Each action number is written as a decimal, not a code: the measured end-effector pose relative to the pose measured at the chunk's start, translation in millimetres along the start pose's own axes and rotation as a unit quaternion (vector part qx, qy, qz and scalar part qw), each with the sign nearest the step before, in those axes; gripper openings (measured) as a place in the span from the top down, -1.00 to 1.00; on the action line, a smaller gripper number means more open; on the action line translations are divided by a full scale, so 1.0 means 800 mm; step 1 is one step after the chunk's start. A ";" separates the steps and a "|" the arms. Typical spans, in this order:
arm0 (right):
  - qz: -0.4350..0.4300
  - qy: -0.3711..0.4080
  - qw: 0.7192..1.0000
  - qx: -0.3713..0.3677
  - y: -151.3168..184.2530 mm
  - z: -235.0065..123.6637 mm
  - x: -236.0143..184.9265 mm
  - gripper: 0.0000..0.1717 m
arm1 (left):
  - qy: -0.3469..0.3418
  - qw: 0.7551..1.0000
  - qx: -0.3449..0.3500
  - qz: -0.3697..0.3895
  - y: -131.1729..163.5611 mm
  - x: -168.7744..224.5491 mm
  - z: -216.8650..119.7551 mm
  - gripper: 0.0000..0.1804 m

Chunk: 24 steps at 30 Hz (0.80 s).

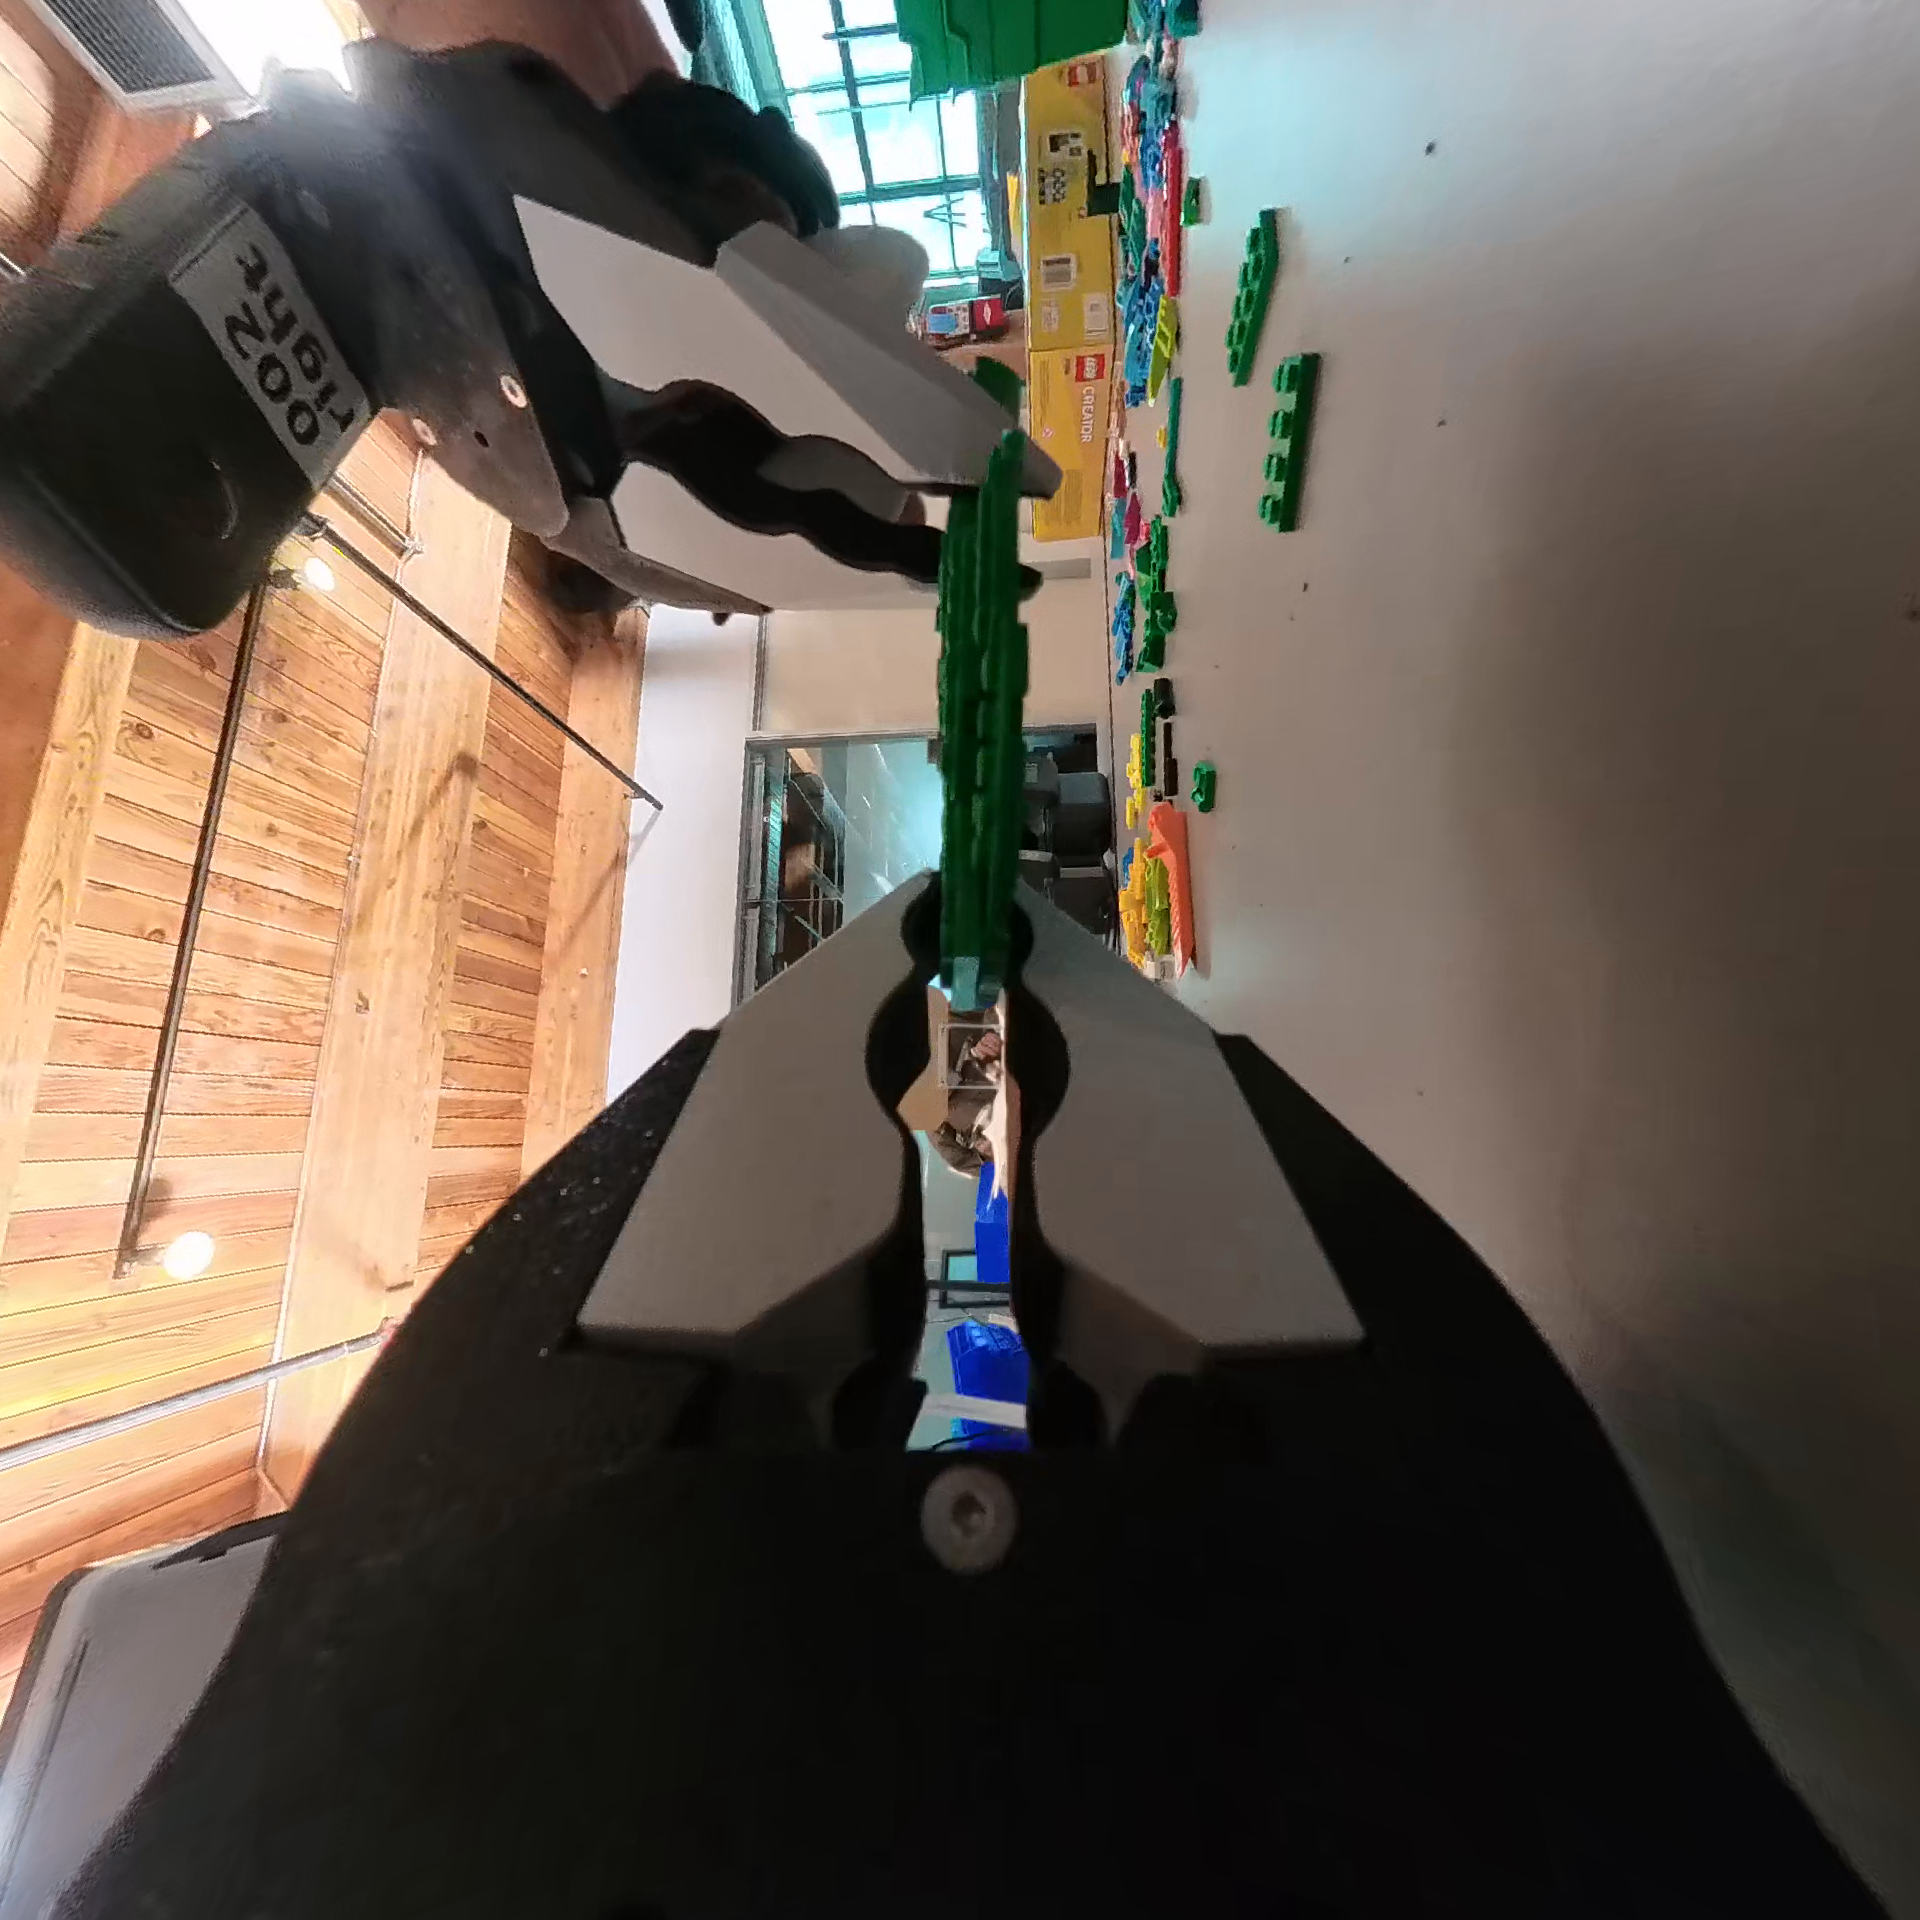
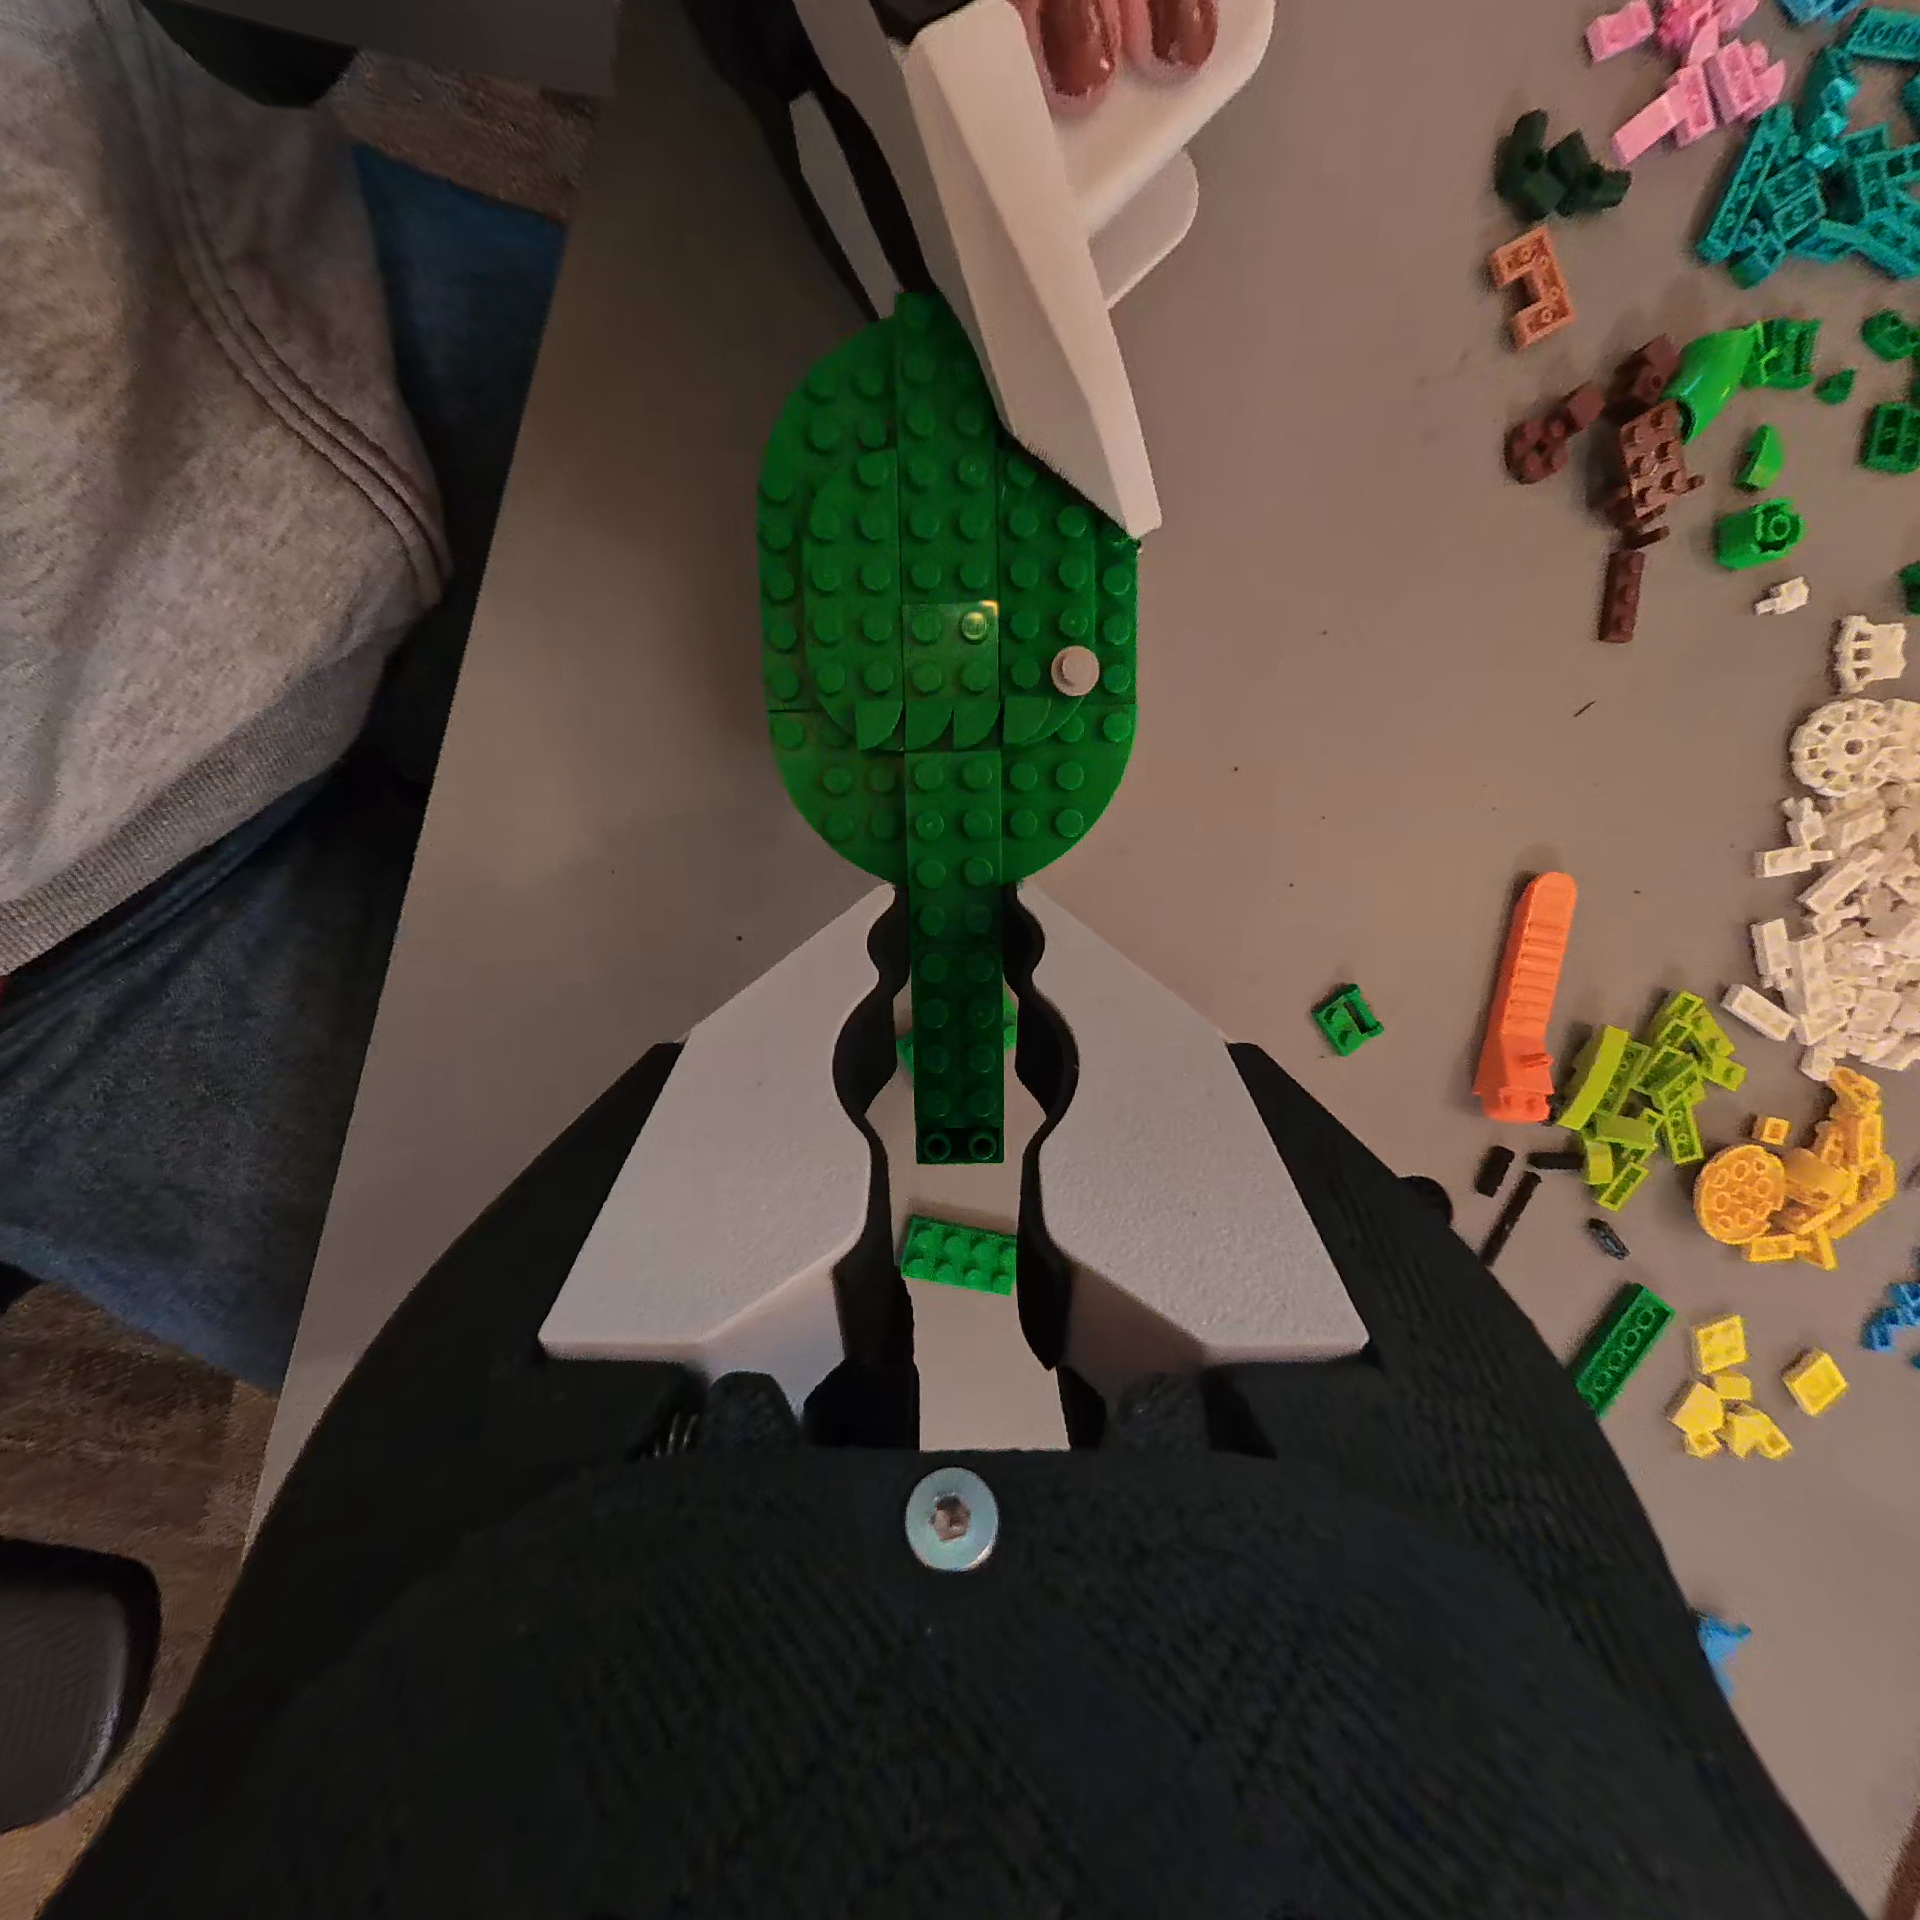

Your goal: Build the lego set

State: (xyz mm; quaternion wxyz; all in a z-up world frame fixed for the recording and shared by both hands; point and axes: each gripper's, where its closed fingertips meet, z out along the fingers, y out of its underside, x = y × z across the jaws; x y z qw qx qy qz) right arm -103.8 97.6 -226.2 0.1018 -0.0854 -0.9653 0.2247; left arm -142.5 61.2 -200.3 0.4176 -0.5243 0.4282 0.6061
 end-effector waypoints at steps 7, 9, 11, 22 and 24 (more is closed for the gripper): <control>0.014 0.004 1.000 0.019 -0.002 -0.001 0.002 0.82 | 0.005 1.000 0.017 0.013 -0.010 0.006 0.000 0.78; 0.018 0.001 1.000 0.017 0.000 0.001 0.002 0.83 | 0.005 1.000 0.017 0.017 -0.011 0.006 0.000 0.93; 0.029 0.011 0.999 0.018 0.000 0.002 0.007 0.82 | 0.001 1.000 0.009 0.018 -0.008 0.004 0.001 0.94; -0.155 0.285 0.946 -0.004 -0.059 0.005 0.035 0.25 | 0.089 0.977 -0.036 -0.192 0.019 0.014 0.007 0.94; -0.192 0.320 0.928 -0.015 -0.062 0.010 0.036 0.45 | 0.100 0.971 -0.030 -0.214 0.016 0.016 0.007 0.94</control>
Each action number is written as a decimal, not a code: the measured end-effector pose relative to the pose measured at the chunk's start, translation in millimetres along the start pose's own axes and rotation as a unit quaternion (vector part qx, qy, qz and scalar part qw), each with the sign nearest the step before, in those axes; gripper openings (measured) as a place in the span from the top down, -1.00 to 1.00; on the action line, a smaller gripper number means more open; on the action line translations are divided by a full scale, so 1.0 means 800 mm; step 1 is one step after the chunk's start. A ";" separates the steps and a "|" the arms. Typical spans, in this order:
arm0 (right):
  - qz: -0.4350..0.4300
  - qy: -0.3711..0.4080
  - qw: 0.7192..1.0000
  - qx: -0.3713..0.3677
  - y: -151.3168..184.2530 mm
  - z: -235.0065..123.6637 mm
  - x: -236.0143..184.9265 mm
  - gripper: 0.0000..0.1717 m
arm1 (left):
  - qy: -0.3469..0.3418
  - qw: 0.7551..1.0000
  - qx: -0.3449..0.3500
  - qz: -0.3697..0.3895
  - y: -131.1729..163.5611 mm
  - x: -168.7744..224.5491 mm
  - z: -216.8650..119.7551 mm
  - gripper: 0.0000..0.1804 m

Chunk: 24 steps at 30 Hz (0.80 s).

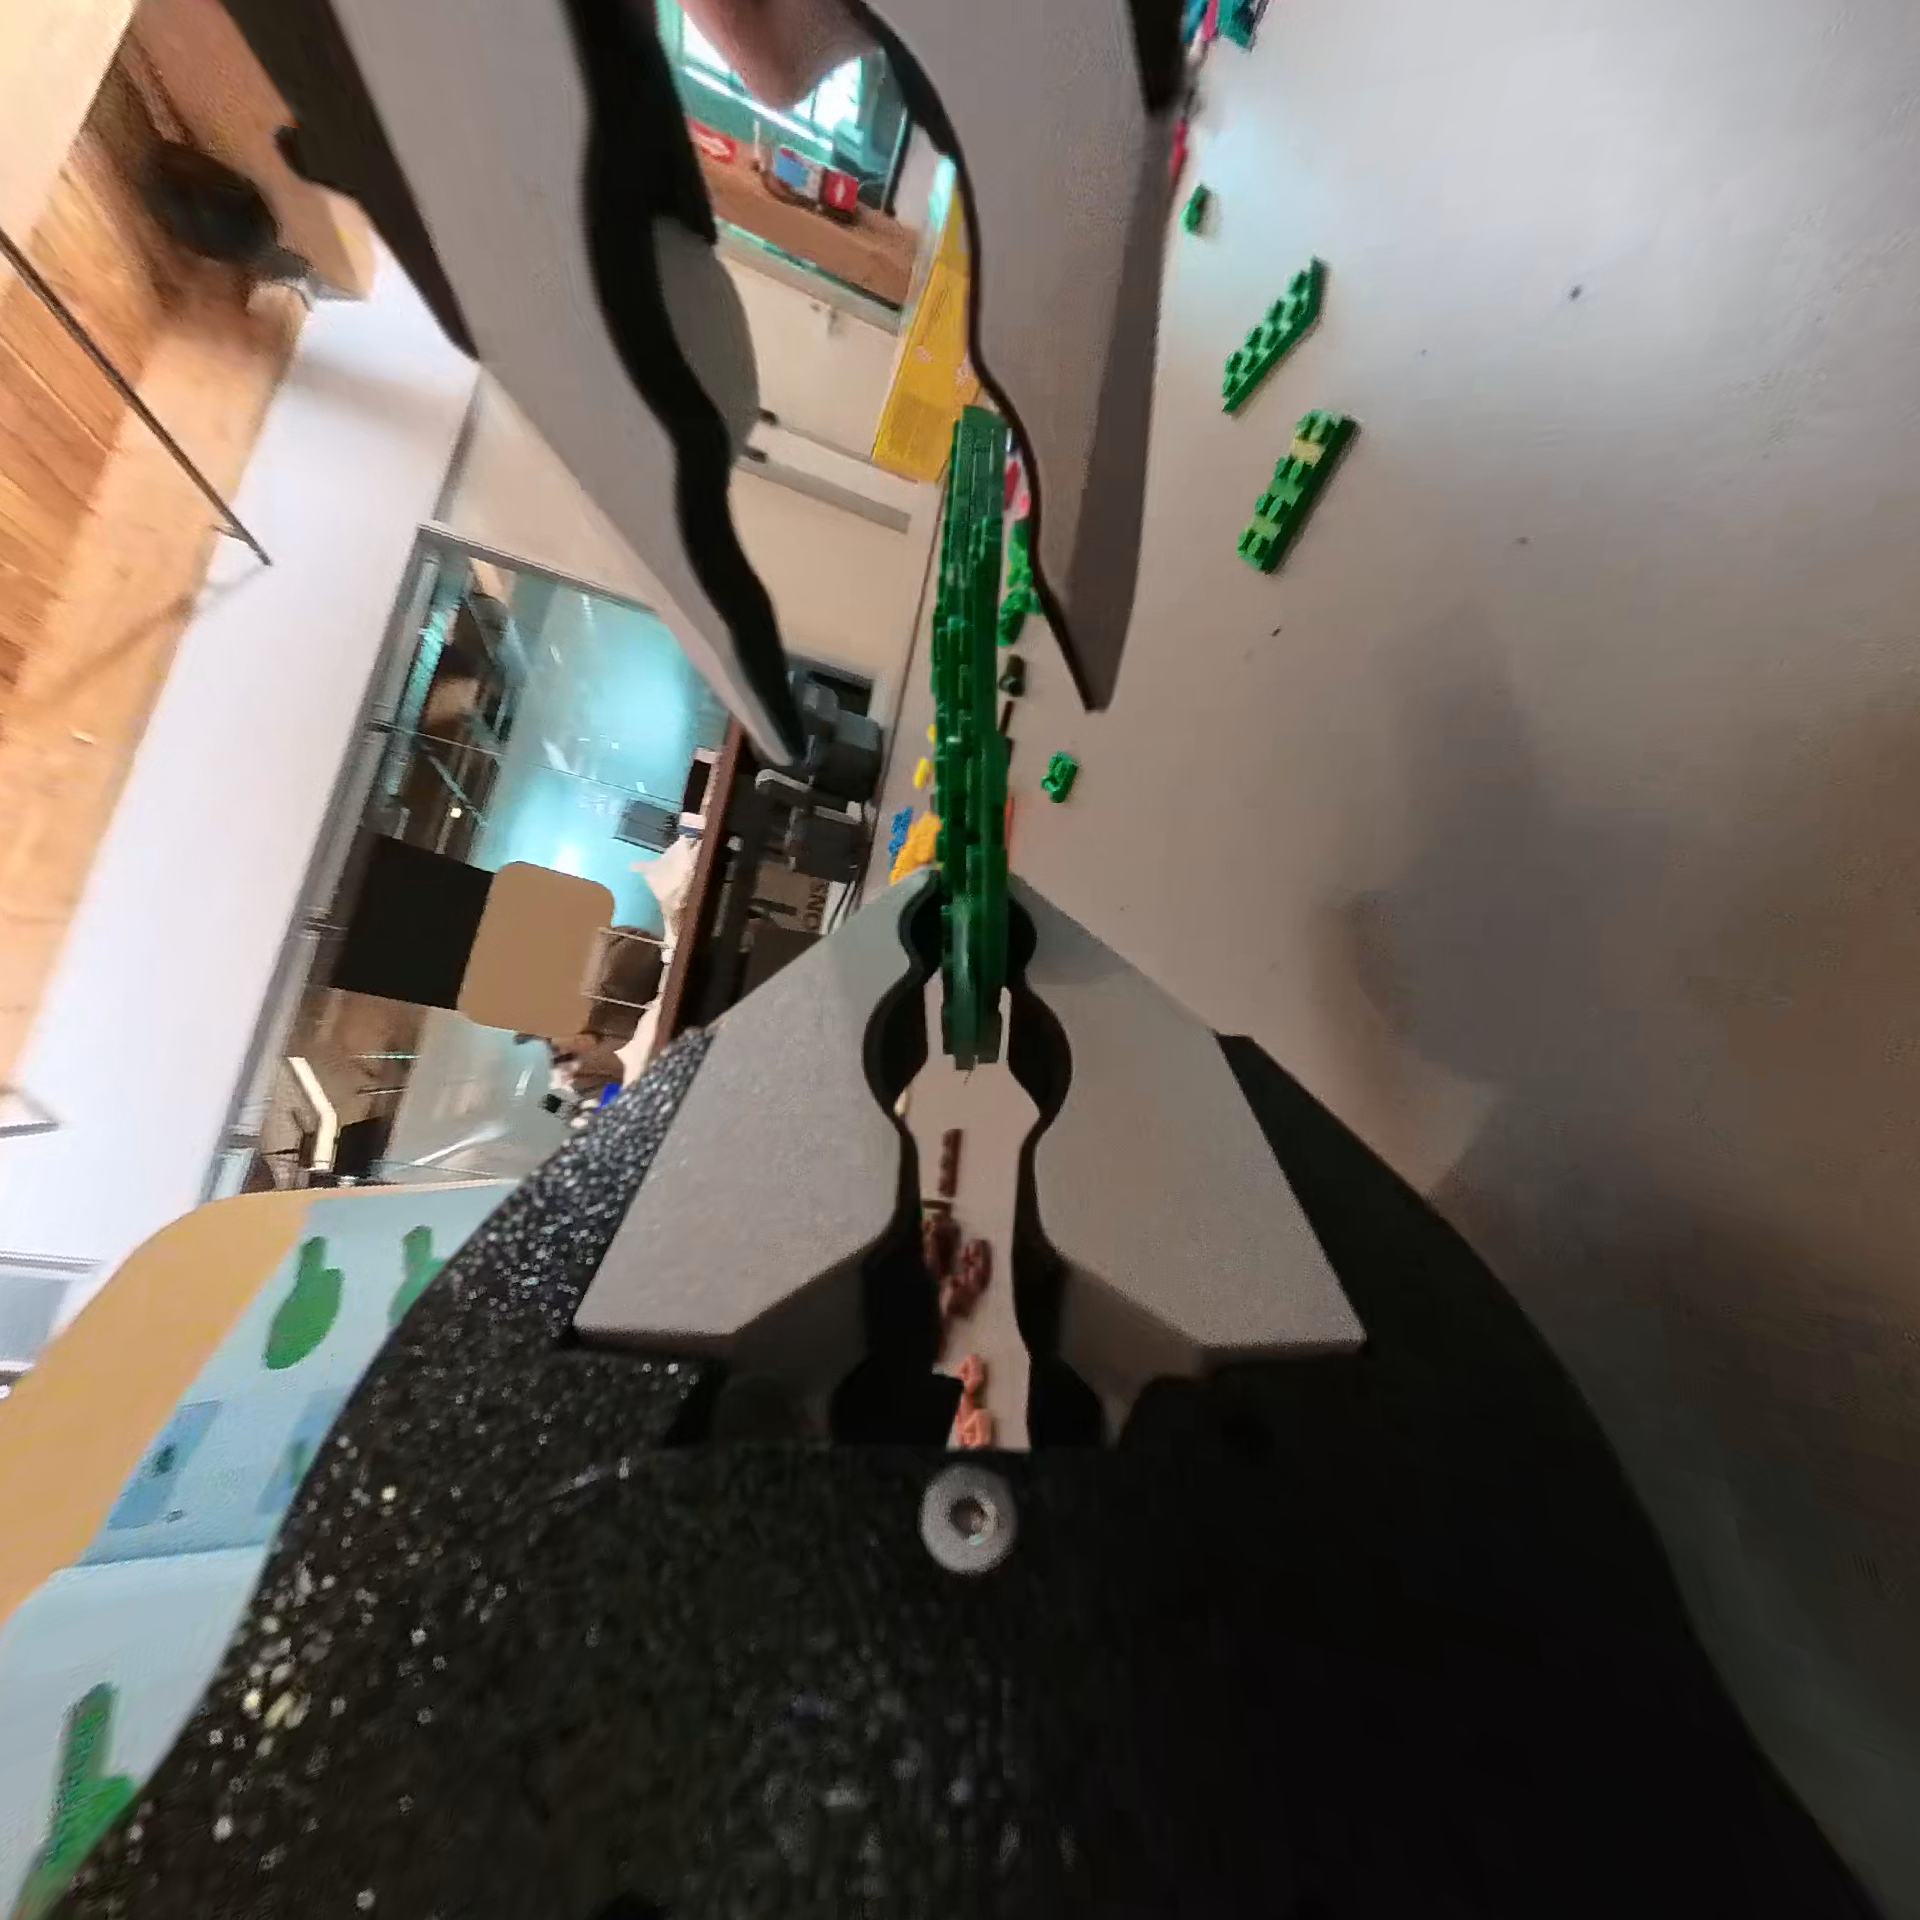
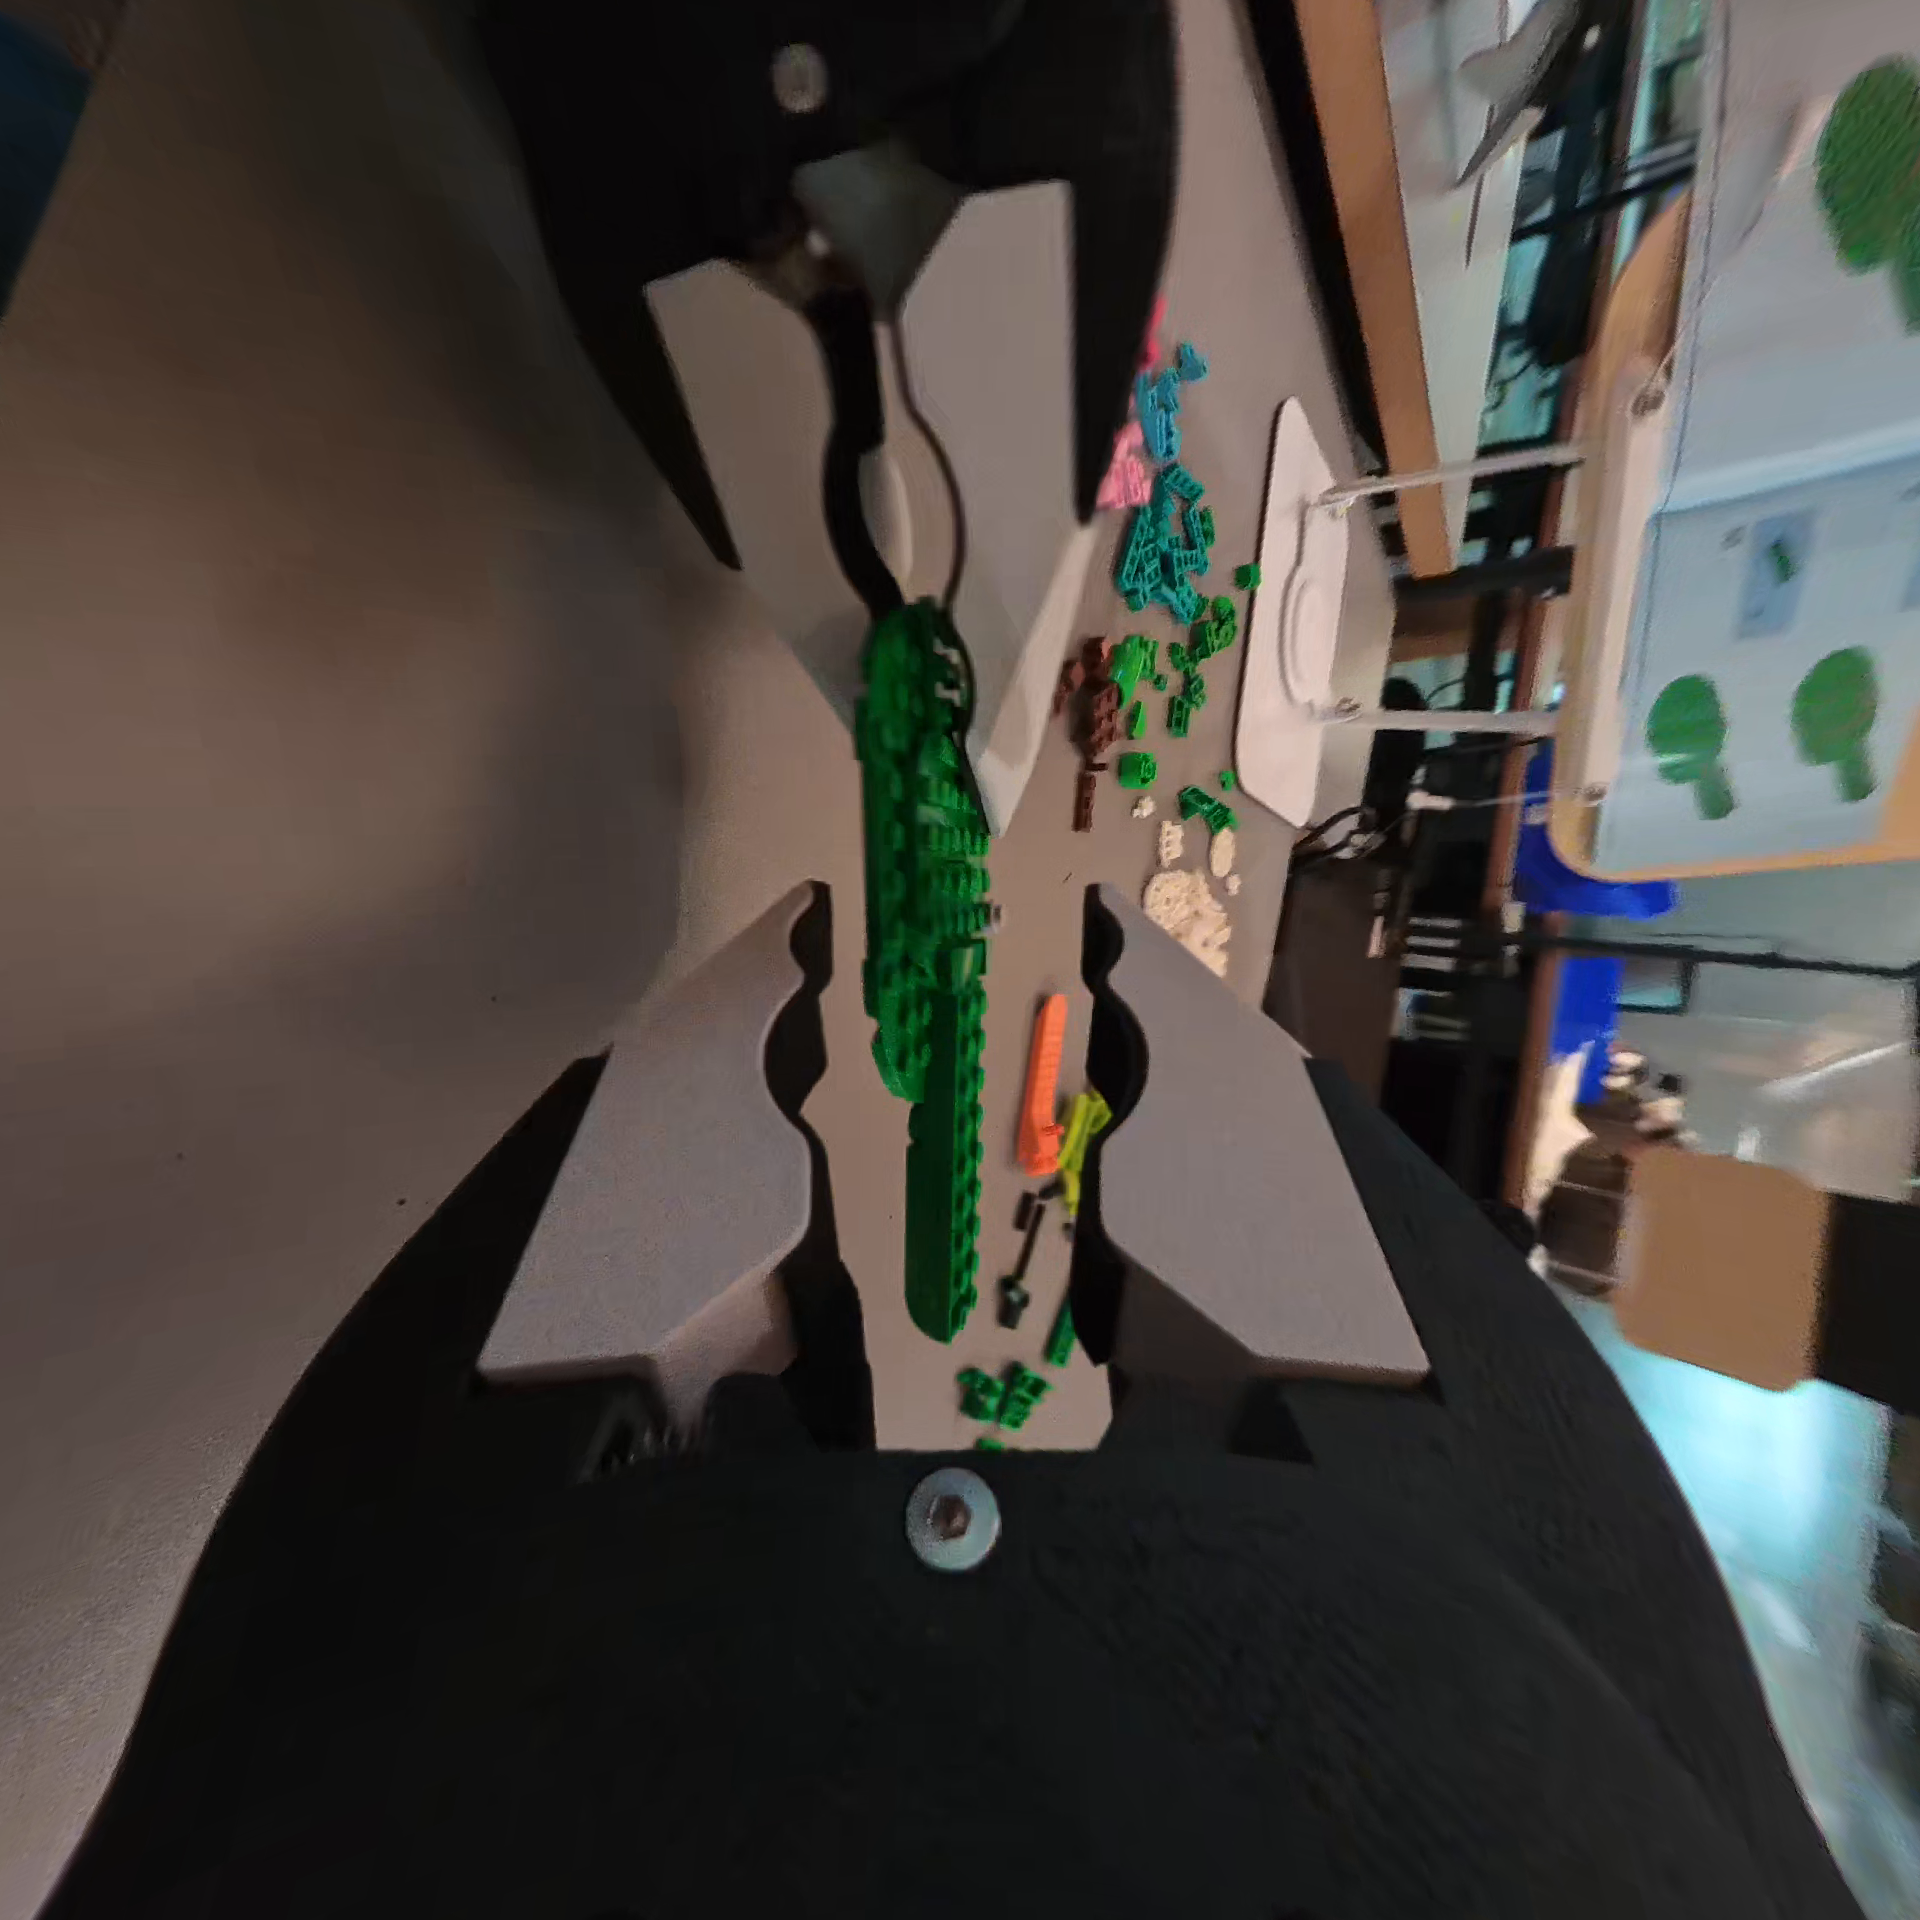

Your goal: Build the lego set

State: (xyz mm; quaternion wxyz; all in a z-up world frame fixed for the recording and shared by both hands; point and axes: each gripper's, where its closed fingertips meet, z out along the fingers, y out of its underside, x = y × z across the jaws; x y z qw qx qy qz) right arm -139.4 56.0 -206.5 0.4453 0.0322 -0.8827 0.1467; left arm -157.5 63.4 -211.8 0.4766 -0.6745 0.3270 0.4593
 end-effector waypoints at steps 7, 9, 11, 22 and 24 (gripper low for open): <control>-0.058 0.035 0.997 -0.035 0.007 0.011 -0.002 0.87 | 0.021 0.999 0.021 -0.045 -0.010 0.003 -0.001 0.94; -0.069 0.037 0.996 -0.034 0.008 0.010 0.000 0.90 | 0.017 0.999 0.020 -0.039 -0.011 0.003 0.000 0.94; -0.079 0.037 0.996 -0.032 0.007 0.009 0.000 0.90 | 0.021 0.998 0.025 -0.051 -0.013 0.002 -0.001 0.94; -0.138 0.016 0.990 -0.030 0.007 0.011 -0.009 0.88 | 0.024 0.999 0.023 -0.017 -0.012 0.007 -0.002 0.94; -0.088 0.005 0.996 -0.019 0.013 0.004 -0.010 0.78 | 0.004 1.000 0.017 0.010 -0.006 0.002 0.000 0.94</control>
